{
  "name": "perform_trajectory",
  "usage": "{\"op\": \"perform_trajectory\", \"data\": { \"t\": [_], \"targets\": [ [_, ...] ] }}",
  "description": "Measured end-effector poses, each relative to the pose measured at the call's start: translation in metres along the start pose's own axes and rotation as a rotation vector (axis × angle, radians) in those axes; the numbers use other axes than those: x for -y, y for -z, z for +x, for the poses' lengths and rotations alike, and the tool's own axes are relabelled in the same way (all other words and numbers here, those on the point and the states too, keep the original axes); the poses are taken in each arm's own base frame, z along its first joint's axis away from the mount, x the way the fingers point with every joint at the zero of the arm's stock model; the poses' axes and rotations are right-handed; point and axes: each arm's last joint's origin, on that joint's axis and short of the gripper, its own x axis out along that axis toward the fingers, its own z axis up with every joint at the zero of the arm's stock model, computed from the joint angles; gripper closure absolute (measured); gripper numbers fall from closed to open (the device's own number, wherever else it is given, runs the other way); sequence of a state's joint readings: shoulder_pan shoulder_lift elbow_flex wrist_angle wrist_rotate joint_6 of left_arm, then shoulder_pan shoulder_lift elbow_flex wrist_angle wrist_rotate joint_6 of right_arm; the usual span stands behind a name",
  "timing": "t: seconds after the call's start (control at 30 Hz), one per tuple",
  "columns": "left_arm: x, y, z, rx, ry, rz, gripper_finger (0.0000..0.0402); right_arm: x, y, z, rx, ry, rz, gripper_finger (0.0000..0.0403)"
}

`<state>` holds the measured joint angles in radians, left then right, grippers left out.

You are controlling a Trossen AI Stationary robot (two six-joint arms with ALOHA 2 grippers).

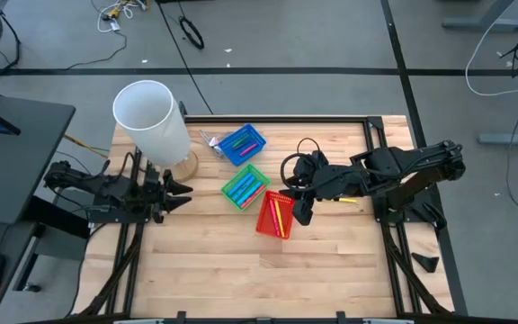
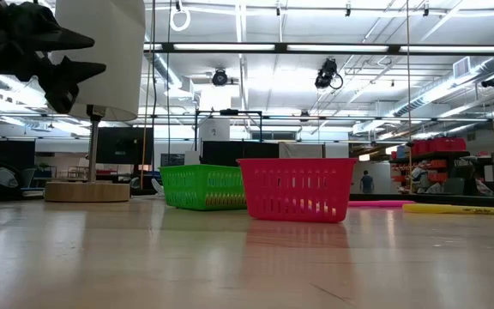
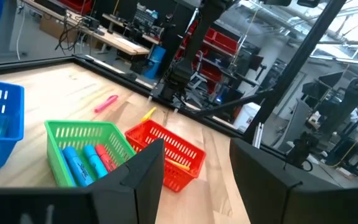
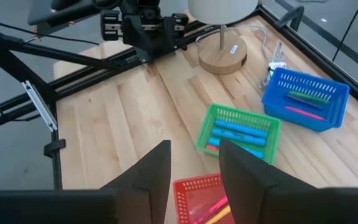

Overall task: Pick & Place Markers
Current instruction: Put the yellow pen into the red bin

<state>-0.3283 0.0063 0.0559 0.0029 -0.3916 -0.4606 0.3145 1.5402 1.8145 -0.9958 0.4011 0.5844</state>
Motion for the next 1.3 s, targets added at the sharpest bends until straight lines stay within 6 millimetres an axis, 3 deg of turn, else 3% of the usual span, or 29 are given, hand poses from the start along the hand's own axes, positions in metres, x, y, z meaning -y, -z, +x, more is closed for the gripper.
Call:
{"op": "perform_trajectory", "data": {
  "t": [0.23,0.83,1.1,1.3],
  "targets": [
    [-0.001,0.001,0.0,-0.01,-0.004,0.005,0.0213,-0.001,-0.001,0.0,0.013,-0.006,-0.089,0.0266],
    [-0.003,0.011,0.003,-0.023,0.039,0.001,0.0213,0.003,0.004,0.0,-0.043,0.027,-0.102,0.0266],
    [-0.003,0.011,0.003,-0.023,0.039,0.001,0.0213,0.023,0.019,-0.001,-0.25,0.148,-0.107,0.026],
    [-0.003,0.011,0.003,-0.023,0.039,0.001,0.0213,0.05,0.027,-0.003,-0.511,0.185,-0.162,0.022]
  ]
}}
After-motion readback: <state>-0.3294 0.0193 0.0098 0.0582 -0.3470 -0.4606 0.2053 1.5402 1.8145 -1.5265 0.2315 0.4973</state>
